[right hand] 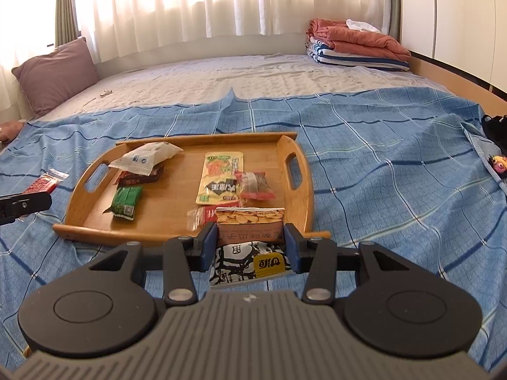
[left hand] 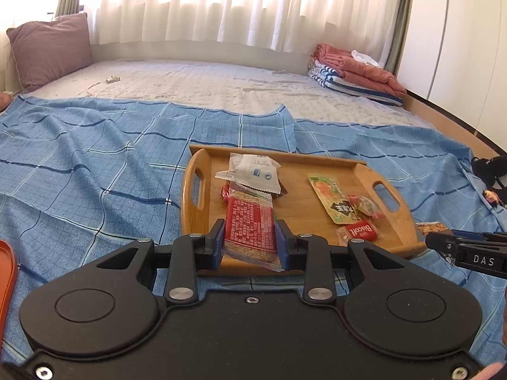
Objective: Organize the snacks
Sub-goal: 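Carry the red biscuit packet and brown wafer bar over the wooden tray, then lower both snacks onto the tray and open both grippers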
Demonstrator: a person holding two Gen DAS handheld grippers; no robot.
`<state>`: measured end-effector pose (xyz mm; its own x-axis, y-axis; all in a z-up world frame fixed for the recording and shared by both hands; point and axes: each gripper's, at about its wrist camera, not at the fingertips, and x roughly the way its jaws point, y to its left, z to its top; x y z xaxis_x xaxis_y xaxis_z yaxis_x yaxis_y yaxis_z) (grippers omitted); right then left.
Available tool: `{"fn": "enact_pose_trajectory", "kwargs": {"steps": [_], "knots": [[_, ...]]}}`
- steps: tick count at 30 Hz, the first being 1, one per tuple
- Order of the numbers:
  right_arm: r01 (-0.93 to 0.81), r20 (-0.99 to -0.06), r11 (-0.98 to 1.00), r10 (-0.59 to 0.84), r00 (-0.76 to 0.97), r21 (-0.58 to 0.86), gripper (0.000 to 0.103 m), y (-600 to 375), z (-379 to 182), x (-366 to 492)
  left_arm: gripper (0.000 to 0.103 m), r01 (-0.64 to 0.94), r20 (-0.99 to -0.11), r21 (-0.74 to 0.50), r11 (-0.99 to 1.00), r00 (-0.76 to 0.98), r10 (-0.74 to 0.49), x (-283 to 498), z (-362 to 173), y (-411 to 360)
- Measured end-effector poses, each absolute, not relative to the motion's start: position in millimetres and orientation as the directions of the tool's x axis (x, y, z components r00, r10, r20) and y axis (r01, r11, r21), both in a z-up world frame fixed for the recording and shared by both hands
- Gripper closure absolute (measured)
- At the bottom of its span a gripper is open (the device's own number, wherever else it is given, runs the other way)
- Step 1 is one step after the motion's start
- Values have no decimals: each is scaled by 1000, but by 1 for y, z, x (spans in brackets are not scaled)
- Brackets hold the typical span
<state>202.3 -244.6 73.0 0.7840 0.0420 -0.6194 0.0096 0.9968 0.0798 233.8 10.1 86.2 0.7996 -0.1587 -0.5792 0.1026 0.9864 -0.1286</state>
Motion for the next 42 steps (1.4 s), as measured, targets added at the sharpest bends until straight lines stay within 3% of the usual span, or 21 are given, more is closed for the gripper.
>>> {"fn": "enact_pose_trajectory", "kwargs": {"steps": [18,42], "knots": [[16,-663,999,11,748,34,54,-254,32,281,72,-2,-688,-149,989,718,-103,329,29,7],[-6,-679,1000,22,734,26,54,-249,6,298,72,-5,-695,-119,993,714,-80,347,4,-6]]}}
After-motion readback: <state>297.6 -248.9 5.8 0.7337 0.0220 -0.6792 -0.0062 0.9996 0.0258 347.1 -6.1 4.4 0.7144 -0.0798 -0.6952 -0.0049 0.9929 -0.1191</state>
